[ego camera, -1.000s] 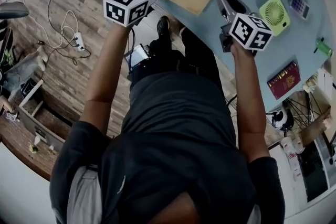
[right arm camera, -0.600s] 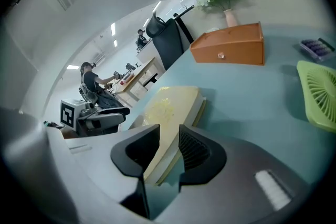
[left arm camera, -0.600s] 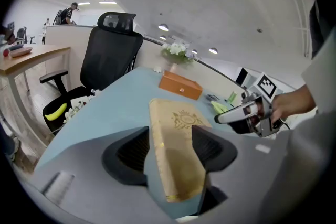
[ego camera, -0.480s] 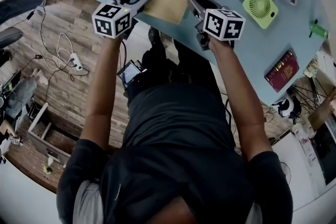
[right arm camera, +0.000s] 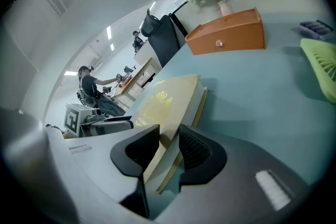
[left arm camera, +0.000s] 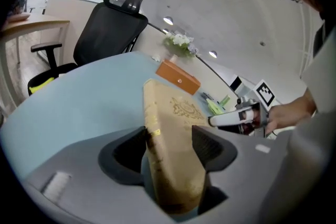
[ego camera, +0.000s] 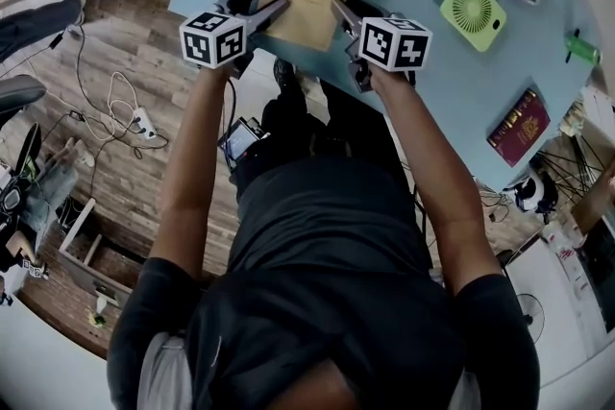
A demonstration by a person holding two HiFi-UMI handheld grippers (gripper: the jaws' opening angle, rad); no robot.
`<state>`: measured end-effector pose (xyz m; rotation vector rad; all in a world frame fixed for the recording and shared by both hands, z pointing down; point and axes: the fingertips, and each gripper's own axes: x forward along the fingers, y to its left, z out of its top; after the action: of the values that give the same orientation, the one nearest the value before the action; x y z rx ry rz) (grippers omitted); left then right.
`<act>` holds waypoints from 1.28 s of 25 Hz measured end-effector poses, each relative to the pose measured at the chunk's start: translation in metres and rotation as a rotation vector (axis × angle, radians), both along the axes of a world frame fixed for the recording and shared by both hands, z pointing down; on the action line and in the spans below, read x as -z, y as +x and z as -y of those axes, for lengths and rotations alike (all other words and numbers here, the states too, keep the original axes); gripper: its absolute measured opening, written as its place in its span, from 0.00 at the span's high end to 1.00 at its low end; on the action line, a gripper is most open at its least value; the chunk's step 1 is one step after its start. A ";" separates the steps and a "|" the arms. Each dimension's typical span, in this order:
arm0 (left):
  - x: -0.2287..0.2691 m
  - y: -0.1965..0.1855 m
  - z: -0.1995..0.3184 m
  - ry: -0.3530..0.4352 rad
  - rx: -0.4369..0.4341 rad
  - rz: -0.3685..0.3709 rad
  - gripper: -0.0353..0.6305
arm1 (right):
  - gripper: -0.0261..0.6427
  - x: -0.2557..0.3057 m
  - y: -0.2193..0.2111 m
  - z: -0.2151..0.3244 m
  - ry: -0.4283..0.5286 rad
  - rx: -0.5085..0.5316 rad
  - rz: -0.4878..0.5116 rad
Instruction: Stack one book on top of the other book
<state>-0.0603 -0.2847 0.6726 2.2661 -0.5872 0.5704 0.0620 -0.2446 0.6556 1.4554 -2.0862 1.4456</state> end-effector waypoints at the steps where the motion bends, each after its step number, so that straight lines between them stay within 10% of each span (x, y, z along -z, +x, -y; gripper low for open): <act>1: -0.001 0.000 0.000 -0.007 0.006 -0.007 0.50 | 0.82 -0.001 0.000 0.000 0.003 -0.013 0.005; 32: 0.133 0.001 -0.016 0.266 -0.063 -0.007 0.51 | 0.85 0.132 0.003 -0.030 0.219 -0.230 -0.047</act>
<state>-0.0598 -0.2692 0.5397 2.5435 -0.6212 0.5417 0.0651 -0.2151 0.5239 1.8467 -2.1631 1.2723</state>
